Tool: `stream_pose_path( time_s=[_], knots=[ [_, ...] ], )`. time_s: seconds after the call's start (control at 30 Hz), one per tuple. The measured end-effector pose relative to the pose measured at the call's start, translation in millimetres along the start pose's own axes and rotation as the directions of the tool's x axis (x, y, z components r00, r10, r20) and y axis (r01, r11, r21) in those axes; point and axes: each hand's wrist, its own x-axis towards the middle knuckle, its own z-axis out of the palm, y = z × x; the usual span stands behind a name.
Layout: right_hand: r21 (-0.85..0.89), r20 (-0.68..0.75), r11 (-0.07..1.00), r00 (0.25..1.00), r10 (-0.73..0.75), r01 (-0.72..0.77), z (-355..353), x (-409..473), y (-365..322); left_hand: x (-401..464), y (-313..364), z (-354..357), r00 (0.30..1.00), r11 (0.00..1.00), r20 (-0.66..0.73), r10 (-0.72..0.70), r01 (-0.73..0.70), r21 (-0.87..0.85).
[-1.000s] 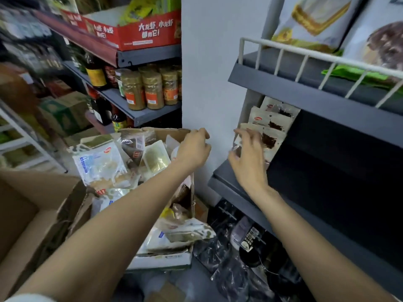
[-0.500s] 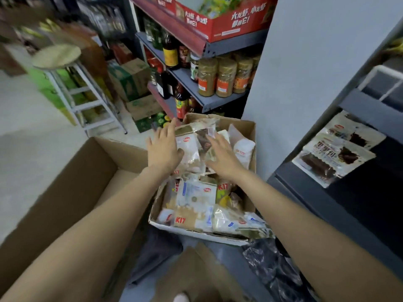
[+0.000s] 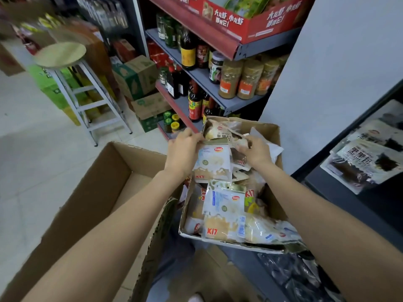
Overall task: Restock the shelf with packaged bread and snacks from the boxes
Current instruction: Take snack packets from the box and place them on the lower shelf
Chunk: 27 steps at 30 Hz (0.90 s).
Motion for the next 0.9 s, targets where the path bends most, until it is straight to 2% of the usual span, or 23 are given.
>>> stream_pose_path(
  time_s=[0.1, 0.27, 0.37, 0.43, 0.57, 0.77, 0.9],
  knots=[
    [0.35, -0.066, 0.934, 0.993, 0.094, -0.065, -30, -25, 13, 7, 19, -4, 0.996, 0.992, -0.066, 0.067, -0.073, -0.1],
    [0.601, -0.151, 0.798, 0.973, 0.173, -0.048, -83, -58, 43, 14, 77, -16, 0.975, 0.973, -0.11, 0.193, -0.205, -0.107],
    [0.648, -0.202, 0.761, 0.953, 0.226, -0.044, -115, -77, 68, 10, 124, -14, 0.938, 0.929, -0.161, 0.307, -0.332, -0.16],
    [0.66, -0.236, 0.751, 0.942, 0.238, -0.025, -134, -93, 88, 5, 161, -4, 0.924, 0.899, -0.14, 0.357, -0.38, -0.216],
    [0.653, -0.327, 0.757, 0.903, 0.28, 0.002, -173, -125, 136, -10, 233, 29, 0.912, 0.859, -0.099, 0.399, -0.409, -0.309],
    [0.6, -0.499, 0.794, 0.822, 0.273, 0.1, -225, -177, 214, -39, 327, 86, 0.912, 0.799, -0.122, 0.391, -0.402, -0.448],
    [0.559, -0.574, 0.827, 0.745, 0.339, 0.054, -249, -180, 260, -53, 379, 120, 0.902, 0.774, -0.094, 0.422, -0.412, -0.482]
  ],
)
